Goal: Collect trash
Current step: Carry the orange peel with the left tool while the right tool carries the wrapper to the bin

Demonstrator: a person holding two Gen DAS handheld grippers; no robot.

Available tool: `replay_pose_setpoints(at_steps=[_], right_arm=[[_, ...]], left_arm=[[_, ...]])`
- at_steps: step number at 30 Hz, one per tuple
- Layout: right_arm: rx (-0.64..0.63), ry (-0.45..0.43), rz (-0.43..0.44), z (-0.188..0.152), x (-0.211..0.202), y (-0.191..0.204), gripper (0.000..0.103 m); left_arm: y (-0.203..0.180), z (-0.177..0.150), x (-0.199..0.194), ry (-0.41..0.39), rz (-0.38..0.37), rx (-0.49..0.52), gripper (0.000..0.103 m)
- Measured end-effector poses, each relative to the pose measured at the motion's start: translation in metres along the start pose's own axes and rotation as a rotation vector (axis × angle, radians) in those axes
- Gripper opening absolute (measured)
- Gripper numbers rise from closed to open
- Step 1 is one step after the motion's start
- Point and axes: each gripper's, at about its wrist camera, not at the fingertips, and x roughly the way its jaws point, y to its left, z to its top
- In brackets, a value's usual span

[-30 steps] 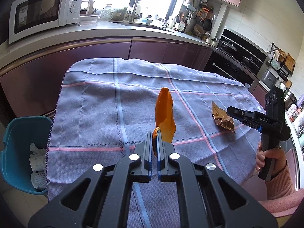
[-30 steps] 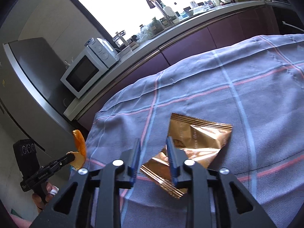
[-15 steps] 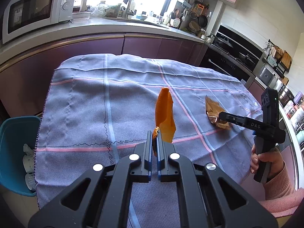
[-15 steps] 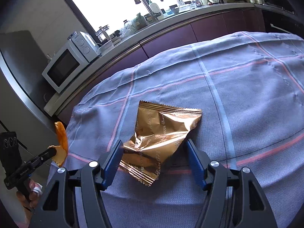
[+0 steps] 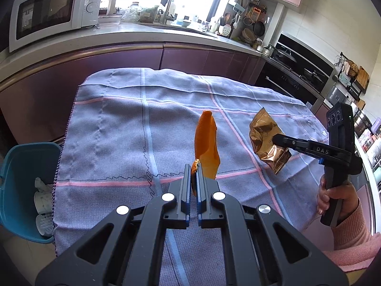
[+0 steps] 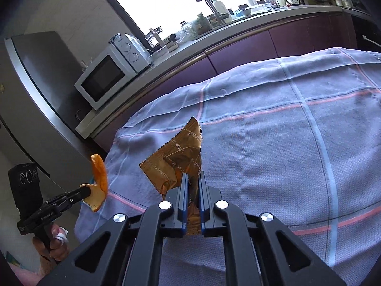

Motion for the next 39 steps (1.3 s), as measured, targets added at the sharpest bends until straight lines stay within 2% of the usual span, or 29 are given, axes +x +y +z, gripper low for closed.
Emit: replay_pose_setpoints(at_steps=[15, 39], right_arm=[[-0.092, 0.031, 0.154, 0.006, 0.018, 0.06, 0.006], [-0.184, 0.111, 0.264, 0.006, 0.063, 0.127, 0.006]], left_arm=[[0.02, -0.004, -0.024, -0.029, 0.053, -0.029, 0.004], [0.059, -0.014, -0.068, -0.081, 0.139, -0.095, 0.004]])
